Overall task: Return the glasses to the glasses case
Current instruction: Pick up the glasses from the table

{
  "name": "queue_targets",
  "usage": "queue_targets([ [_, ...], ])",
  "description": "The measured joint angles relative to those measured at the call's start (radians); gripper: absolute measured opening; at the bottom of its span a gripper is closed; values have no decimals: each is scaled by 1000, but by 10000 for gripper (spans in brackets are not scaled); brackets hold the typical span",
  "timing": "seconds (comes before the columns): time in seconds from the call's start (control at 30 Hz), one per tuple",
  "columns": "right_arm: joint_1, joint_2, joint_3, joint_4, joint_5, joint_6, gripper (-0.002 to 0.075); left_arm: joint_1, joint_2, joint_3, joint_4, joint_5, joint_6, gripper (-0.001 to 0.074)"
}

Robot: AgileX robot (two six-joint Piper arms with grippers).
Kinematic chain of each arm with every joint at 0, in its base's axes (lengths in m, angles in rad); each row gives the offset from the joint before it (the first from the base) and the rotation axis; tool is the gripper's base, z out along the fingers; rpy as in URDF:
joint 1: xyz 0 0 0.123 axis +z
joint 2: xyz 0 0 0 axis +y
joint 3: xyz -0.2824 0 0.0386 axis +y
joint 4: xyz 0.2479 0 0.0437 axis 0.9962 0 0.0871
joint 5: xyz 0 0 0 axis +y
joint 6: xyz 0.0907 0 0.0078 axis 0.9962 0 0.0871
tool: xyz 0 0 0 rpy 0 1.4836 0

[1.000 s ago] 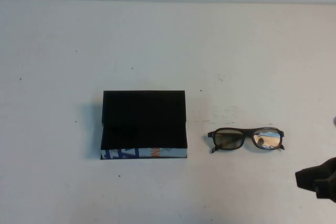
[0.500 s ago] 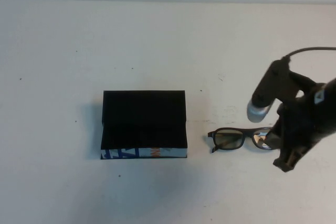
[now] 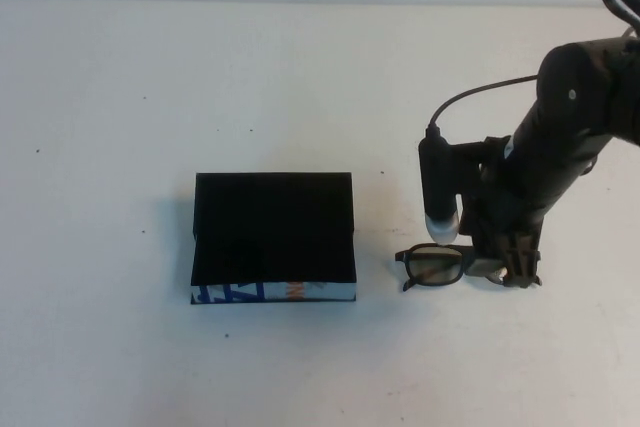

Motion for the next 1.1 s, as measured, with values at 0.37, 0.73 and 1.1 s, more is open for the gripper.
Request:
queue_targets([
  [0.37, -17, 120, -93, -11, 18, -21, 353, 0, 0, 0, 0, 0, 0, -4],
  [0.73, -37, 130, -97, -27, 13, -60, 353, 0, 0, 0, 0, 0, 0, -4],
  [1.1, -37, 168, -97, -25, 13, -72, 353, 0, 0, 0, 0, 0, 0, -4],
])
